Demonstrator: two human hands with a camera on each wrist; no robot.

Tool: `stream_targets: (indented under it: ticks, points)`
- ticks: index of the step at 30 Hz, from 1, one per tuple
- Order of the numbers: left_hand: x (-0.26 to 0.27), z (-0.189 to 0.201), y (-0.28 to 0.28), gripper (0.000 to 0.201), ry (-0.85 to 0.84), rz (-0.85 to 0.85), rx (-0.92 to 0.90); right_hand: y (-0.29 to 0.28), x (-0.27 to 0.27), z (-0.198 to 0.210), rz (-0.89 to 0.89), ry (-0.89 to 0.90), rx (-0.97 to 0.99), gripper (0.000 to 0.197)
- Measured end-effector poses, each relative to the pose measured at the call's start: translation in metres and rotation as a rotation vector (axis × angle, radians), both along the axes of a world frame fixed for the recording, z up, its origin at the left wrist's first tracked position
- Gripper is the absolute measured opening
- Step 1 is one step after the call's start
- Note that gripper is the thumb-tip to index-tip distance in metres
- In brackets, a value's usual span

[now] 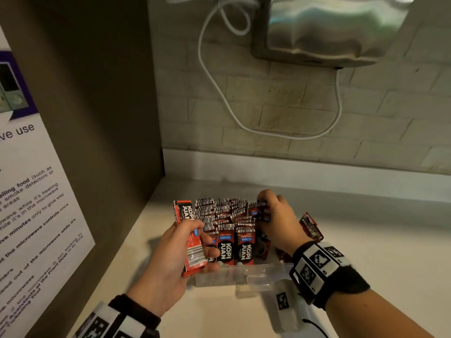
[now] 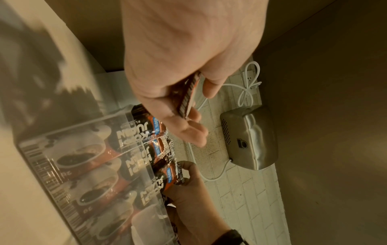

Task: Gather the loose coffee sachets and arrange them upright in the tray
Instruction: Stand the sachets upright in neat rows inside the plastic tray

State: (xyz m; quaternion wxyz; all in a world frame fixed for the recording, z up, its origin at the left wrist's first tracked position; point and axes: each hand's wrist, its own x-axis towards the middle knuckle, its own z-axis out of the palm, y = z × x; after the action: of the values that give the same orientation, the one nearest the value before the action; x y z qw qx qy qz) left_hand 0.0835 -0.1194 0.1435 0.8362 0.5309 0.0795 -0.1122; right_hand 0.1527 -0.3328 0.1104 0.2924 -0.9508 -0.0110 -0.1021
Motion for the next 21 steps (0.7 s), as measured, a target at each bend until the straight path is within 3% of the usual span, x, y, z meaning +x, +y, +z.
stream_targets:
  ticks: [13,18,21]
  points:
    - [-0.001,0.003,-0.003,0.014,0.019,-0.001,0.024,0.0,-0.004,0.001,-0.035,0.025,-0.119,0.066]
    - [0.003,0.012,-0.004,0.012,-0.035,-0.063,0.107,0.0,-0.005,0.003,-0.049,0.017,-0.159,0.057]
    - [0.002,0.016,-0.002,0.016,-0.133,-0.194,0.249,0.0,-0.004,0.004,-0.04,0.028,-0.159,0.051]
